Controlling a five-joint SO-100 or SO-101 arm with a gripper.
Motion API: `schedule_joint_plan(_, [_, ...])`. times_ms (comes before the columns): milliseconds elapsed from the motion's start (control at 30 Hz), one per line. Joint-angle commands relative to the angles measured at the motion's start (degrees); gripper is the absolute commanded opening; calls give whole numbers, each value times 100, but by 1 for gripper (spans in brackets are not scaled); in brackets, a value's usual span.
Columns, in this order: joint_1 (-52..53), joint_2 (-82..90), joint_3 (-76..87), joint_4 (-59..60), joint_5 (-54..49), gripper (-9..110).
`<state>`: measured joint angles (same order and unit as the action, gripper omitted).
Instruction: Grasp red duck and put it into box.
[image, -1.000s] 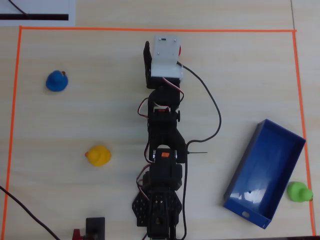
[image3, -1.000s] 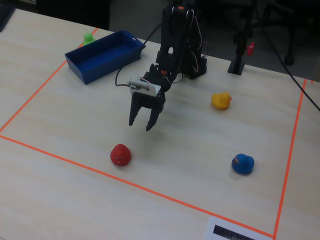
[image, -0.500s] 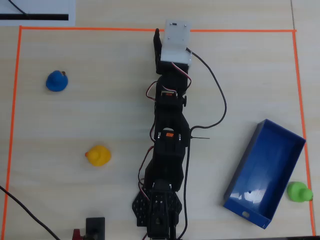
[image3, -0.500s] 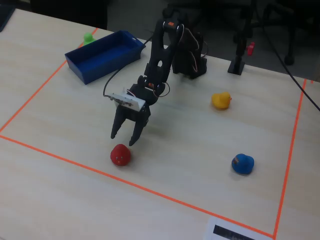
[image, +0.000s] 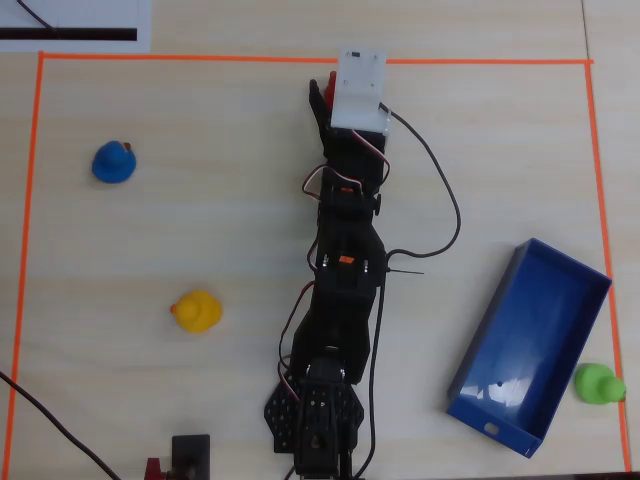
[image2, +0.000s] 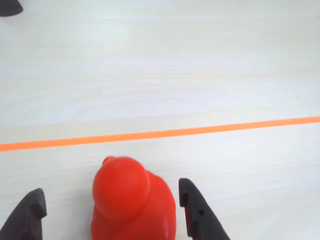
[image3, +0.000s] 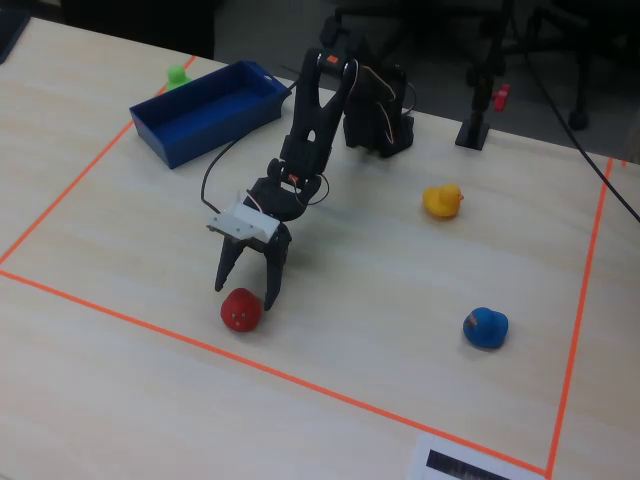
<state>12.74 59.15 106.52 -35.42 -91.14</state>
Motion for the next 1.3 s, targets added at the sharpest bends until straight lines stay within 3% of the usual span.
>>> schedule_joint_plan(0, [26,-26,-396,53,-62,36])
schedule_joint_plan(700, [62,-976,-1099,35,-299,26])
schedule_joint_plan(800, [88,-1002,-1134,176,-510,19])
schedule_joint_plan(933, [141,-1002,-1143,343,-765,0])
schedule_joint_plan(1267, [281,-132,-905,721,-404,0])
